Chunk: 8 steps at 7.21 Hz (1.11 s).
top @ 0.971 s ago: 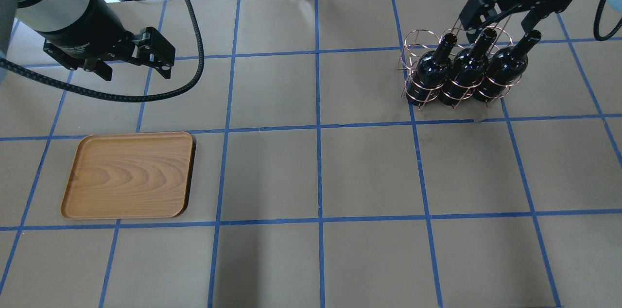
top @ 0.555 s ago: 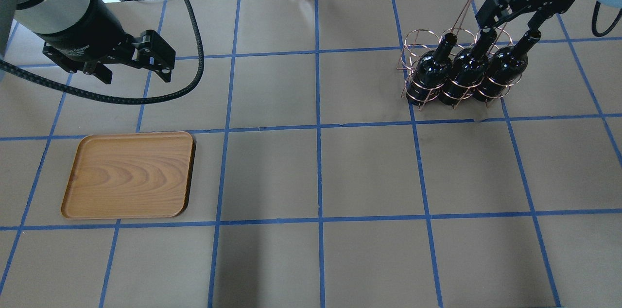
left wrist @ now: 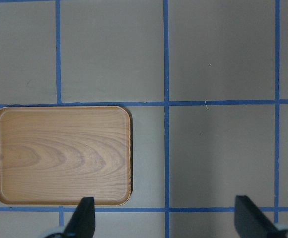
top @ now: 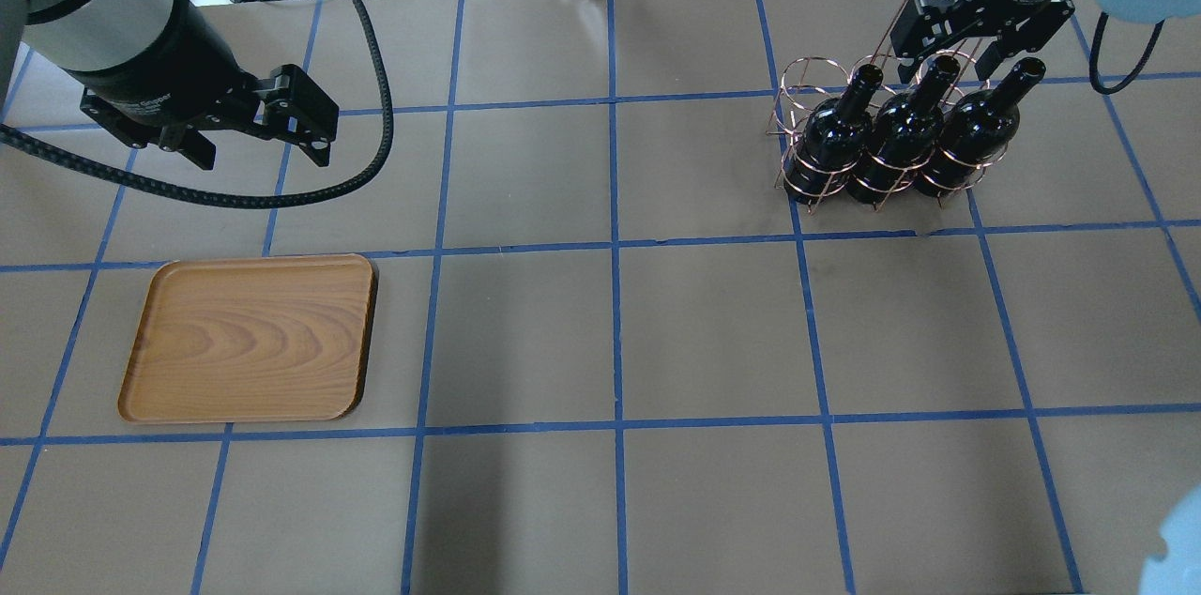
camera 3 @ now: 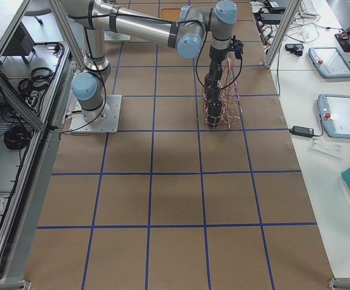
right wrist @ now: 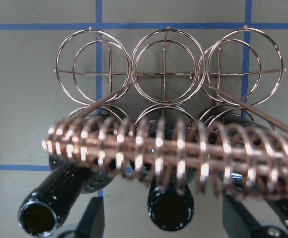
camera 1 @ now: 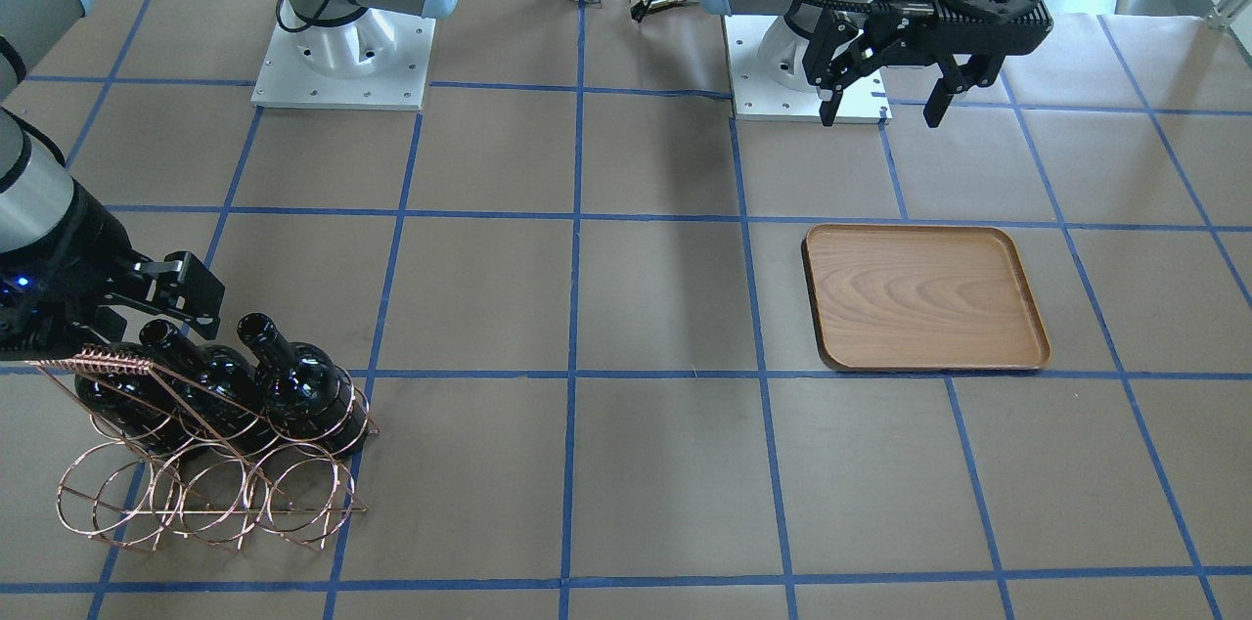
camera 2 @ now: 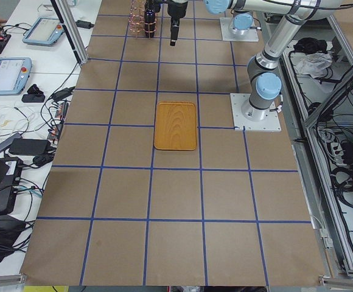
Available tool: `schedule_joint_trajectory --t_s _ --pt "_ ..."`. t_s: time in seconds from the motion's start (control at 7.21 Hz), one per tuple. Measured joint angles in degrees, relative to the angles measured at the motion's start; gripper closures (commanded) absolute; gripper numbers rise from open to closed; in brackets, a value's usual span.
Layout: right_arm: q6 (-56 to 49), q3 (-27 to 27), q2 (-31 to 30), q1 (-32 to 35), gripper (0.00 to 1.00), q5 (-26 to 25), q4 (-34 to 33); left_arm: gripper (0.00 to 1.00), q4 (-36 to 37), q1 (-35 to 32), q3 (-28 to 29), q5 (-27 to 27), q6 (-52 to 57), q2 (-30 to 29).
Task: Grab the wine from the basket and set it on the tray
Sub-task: 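Lower the right gripper onto the top dark wine bottle in the copper rack, then grasp the bottle neck with the right gripper and lift it upright out of the rack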
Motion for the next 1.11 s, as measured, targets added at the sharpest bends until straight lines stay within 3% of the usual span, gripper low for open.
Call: schedule_joint_trajectory --t_s 0.14,0.28,0.69,1.11 --pt "0.37 -0.16 0.54 0.08 0.79 -0.20 -0.26 0.00 0.05 -0.01 0.00 -0.07 0.00 -0.03" --pt "0.50 -0.21 0.78 0.12 0.88 -0.36 -0.20 0.00 0.05 -0.01 0.00 -0.10 0.00 -0.07" --pt "0.51 -1.84 0.65 0.40 0.92 -1.10 1.24 0.00 -0.02 0.04 0.01 -0.04 0.06 -0.01" --pt "0.69 -14.81 -0.74 3.04 0.91 -4.42 15.50 0.00 -0.11 -0.01 -0.05 0.04 0.02 0.05"
